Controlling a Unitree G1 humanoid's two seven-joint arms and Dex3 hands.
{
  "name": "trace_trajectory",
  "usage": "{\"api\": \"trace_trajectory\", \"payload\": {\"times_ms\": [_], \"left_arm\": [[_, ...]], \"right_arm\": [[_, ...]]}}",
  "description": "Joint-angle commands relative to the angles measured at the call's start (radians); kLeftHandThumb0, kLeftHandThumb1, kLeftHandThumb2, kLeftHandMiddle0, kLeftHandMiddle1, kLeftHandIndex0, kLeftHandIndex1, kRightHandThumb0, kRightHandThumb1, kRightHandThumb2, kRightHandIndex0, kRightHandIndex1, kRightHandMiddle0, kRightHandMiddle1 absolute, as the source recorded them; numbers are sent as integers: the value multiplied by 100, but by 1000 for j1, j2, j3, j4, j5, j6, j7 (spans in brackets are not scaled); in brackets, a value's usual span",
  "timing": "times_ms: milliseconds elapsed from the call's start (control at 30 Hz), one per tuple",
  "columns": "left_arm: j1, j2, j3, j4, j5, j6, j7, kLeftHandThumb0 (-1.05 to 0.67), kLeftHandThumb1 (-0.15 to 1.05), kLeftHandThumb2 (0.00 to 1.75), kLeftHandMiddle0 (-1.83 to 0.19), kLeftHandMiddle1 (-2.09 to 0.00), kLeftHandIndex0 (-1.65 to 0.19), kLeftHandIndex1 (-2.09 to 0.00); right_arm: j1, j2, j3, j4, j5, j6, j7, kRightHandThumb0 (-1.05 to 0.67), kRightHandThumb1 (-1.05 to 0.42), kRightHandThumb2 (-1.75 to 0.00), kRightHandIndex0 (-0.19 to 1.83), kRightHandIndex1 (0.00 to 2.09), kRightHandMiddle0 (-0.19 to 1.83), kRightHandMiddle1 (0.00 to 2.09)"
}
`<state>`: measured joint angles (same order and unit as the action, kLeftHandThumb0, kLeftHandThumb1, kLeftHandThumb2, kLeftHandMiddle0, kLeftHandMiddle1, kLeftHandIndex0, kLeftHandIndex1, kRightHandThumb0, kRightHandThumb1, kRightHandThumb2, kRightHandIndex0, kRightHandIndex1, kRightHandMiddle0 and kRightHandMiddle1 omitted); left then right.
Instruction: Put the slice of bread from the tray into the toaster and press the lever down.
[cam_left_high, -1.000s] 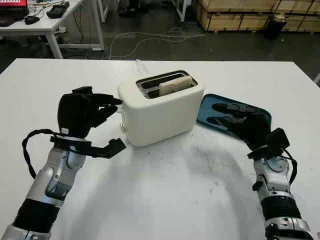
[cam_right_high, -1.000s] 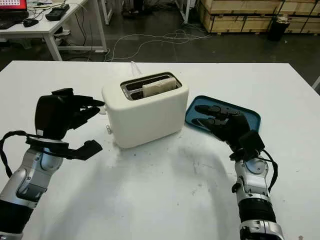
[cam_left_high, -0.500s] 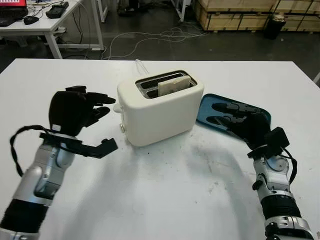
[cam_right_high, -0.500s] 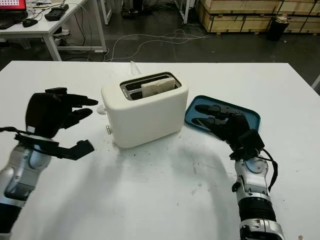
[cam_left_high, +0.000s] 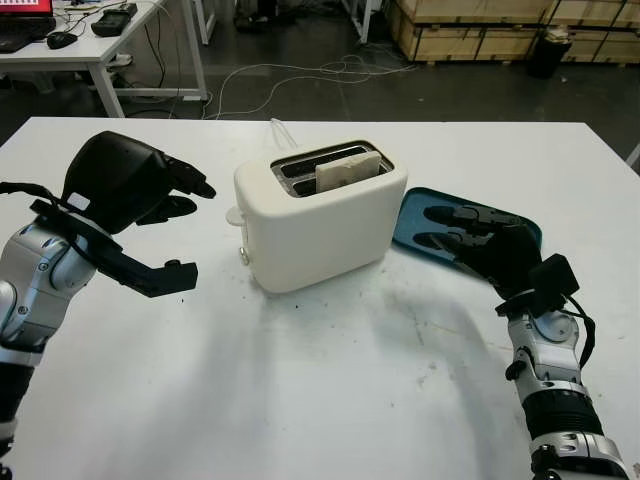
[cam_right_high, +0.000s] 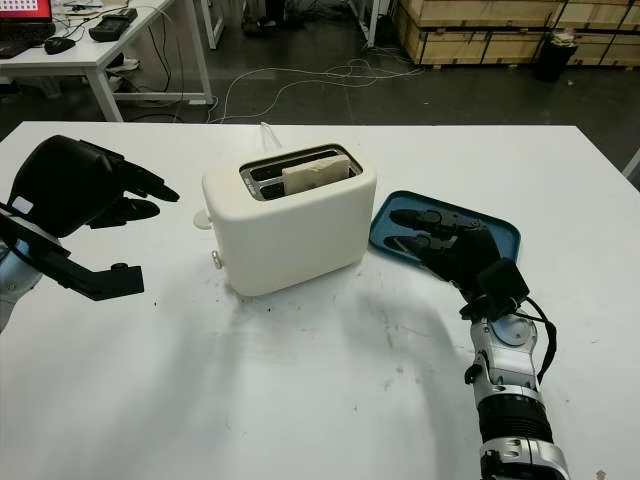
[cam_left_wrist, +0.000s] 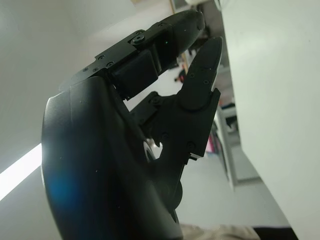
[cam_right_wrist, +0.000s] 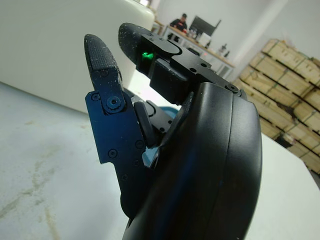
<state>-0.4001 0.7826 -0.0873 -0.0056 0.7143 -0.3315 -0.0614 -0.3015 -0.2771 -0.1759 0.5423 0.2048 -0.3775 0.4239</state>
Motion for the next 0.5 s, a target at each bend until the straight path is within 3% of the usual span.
{"api": "trace_trajectory", "payload": {"times_ms": [0, 467], "left_arm": [[-36, -1, -19, 13, 0, -23, -14, -34, 83, 0, -112, -111, -124, 0], [-103, -18, -68, 97, 15, -98, -20, -35, 81, 0, -109, -134, -121, 0]], "right_arm": [[-9, -7, -5, 0, -5, -17, -2, -52, -83, 0, 116, 1, 107, 0], [-7, -7, -5, -7, -1, 0, -1, -52, -82, 0, 116, 0, 108, 0]]}}
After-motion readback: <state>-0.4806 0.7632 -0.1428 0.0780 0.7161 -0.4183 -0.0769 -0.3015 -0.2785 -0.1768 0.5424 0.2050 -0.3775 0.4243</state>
